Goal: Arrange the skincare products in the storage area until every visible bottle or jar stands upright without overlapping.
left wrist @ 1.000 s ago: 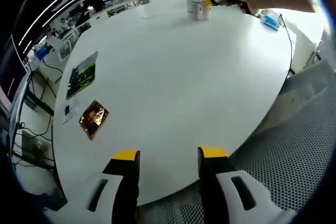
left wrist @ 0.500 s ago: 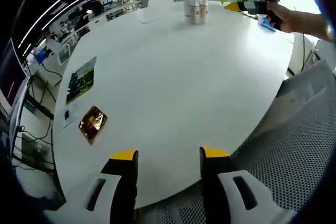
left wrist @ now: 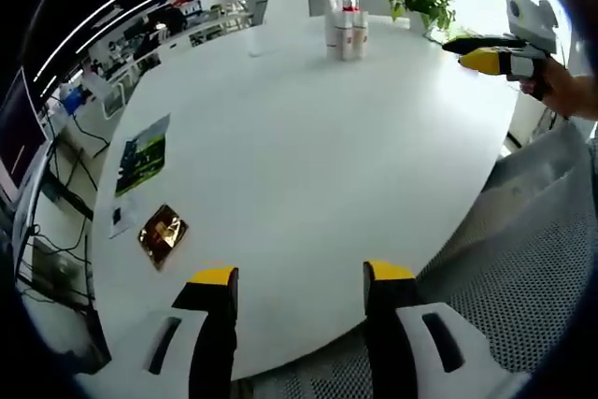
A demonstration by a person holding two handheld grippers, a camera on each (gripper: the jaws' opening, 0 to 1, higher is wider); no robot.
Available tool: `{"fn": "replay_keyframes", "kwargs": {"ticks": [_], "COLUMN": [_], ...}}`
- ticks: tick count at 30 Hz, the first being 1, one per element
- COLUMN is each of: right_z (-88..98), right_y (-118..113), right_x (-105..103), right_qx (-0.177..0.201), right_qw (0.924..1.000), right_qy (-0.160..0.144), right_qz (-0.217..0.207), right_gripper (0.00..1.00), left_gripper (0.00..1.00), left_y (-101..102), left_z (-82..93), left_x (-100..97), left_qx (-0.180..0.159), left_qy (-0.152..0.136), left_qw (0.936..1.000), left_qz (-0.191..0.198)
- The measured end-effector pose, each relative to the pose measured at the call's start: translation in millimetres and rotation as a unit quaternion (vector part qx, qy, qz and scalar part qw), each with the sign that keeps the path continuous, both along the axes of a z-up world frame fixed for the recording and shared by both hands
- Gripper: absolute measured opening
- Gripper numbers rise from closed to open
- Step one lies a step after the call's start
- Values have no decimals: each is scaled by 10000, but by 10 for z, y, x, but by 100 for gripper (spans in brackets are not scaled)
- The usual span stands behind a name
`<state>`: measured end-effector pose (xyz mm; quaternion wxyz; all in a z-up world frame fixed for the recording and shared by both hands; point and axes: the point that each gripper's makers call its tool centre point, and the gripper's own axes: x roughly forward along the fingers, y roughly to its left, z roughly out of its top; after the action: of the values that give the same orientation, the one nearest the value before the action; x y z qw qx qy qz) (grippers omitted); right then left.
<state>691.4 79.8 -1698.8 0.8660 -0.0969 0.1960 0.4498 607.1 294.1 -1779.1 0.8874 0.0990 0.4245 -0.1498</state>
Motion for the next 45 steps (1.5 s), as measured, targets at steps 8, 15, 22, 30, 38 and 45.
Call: {"fn": "replay_keyframes", "kwargs": {"ticks": [8,15,22,30,38,45], "right_z": [-4,-128,-126,-186,-138,-167], "right_y": [-52,-290,-357,-242,-106,-44], "right_x": [-89,99,151,122,70,44], "right_qx": [-403,-301,-554,-579,-591,-519], "right_qw": [9990,9957,9928,9946,9963,9976], "right_qy": [-194,103,-188,-103,-406,-259], "right_qz": [-27,-865,-1046,-859,-475,-376], "right_gripper": [48,61,85,99,95,99], "left_gripper": [64,69,78,94,96,97], "left_y": [235,569,1000,1356,1692,1870], "left_z": [174,245,160,80,-48,-134], "left_x": [209,631,1079,1546,1877,1973], "left_qx": [-496,-412,-374,-83,347,441], "left_qy": [-150,-253,-35,173,423,629], "left_qw": [9965,9949,9922,9931,9933,9903], "left_qz": [657,881,1192,1157,1016,1162]}}
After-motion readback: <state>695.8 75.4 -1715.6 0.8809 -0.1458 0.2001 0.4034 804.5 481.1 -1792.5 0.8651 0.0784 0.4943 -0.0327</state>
